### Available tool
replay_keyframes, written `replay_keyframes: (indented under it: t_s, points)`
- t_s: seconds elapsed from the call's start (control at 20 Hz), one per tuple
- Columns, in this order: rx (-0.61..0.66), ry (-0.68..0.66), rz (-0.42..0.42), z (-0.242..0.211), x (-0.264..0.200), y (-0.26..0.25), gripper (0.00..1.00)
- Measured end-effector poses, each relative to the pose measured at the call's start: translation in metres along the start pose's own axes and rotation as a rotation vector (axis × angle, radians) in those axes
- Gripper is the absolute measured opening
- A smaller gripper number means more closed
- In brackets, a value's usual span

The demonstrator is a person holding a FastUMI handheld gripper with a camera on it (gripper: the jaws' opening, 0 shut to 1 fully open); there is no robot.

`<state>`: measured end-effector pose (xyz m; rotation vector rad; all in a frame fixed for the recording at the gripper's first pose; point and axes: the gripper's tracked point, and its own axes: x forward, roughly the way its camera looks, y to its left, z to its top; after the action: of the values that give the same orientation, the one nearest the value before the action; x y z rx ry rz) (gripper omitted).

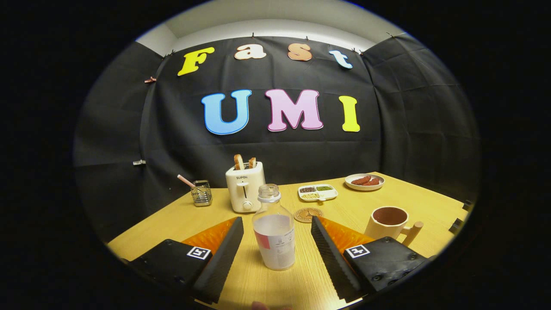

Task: Take the bottle from table, then pour the juice into the cup, finally place the bottle on the coaster

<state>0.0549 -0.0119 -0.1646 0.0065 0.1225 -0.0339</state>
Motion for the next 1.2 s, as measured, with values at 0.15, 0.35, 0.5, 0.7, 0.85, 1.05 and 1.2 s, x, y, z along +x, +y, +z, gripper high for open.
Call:
replay_keyframes:
  t_s: [0.15,0.35,0.5,0.7,0.85,1.05,1.2]
  points:
    - [-0.025,0.001,0.006,-0.010,0.015,0.002,0.97]
    - [-0.039,0.004,0.024,-0.026,0.033,0.009,0.97]
    - [-0.050,0.017,0.024,-0.039,0.043,0.011,0.97]
    - [-0.070,0.011,0.012,-0.045,0.053,0.008,0.97]
    - [-0.062,0.001,-0.011,-0.045,0.060,0.000,0.78]
    - [-0.060,0.009,-0.004,-0.032,0.056,0.002,0.76]
    - [-0.032,0.010,0.007,-0.012,0.045,0.004,0.76]
